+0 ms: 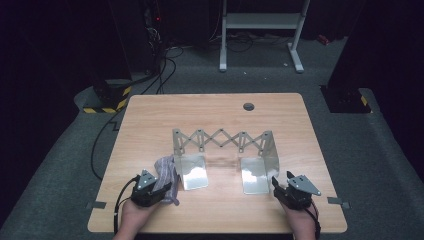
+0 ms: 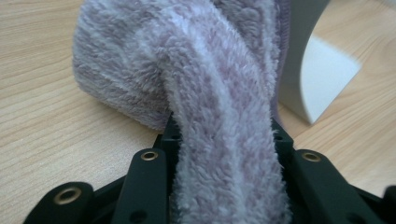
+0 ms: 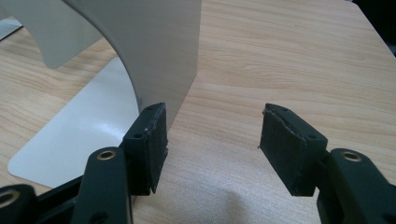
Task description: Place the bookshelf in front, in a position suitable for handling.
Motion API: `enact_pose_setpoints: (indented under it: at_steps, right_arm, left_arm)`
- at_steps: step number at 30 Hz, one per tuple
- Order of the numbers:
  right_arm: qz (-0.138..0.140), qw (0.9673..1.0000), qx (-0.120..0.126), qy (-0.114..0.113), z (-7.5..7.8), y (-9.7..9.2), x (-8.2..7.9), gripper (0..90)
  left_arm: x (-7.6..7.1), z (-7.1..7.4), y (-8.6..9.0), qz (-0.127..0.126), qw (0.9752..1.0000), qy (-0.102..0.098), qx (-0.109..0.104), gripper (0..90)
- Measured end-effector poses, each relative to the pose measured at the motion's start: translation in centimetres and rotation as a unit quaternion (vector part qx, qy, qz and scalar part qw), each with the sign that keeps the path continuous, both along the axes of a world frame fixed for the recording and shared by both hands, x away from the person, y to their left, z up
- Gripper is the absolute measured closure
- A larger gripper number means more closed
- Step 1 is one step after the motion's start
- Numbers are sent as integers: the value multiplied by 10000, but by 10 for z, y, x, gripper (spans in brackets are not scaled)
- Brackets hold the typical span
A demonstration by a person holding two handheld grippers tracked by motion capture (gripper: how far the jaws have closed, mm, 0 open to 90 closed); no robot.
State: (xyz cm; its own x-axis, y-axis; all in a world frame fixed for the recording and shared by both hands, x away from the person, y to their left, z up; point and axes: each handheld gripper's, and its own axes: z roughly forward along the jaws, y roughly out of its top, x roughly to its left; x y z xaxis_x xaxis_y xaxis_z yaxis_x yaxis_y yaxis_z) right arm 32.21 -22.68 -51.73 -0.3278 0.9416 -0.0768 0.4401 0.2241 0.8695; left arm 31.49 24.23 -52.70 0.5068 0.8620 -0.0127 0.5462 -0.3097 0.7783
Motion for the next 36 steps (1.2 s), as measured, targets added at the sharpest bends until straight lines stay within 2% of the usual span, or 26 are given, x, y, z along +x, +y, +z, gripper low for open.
enact_pose_setpoints:
  at_steps: [4, 13, 14, 17, 19, 20, 24, 32, 36]
  right_arm:
    - [13, 10000, -8, 13, -1, 1, 0, 413]
    - [185, 9998, -22, -35, 2, 3, -1, 431]
    - [79, 9999, 20, -76, 5, -2, -2, 446]
    - [71, 9998, 151, -80, 9, -9, -3, 461]
    - [110, 9997, 206, -51, 10, -12, -3, 467]
    - [151, 9998, 149, 66, 8, -12, -2, 469]
    - [313, 9992, 50, 236, 0, -5, -2, 469]
    - [428, 9989, 13, 214, 0, -4, -8, 475]
    - [675, 9975, -25, 205, 1, 0, -14, 500]
  left_arm:
    - [1, 0, -5, 88, 9999, -46, 79, 615]
    - [2, -1, -10, 57, 9999, -98, 74, 609]
    - [2, -1, -9, 35, 9999, -103, 82, 609]
    - [2, -1, -8, 25, 9999, -105, 78, 606]
    - [1, -1, -8, 27, 9999, -102, 74, 605]
    - [1, -1, -7, 22, 9999, -117, 92, 604]
    - [2, -1, -6, 16, 9999, -124, 84, 604]
    - [5, -1, -4, -9, 9999, -88, 65, 604]
    - [7, -1, -4, -1, 10000, -81, 48, 604]
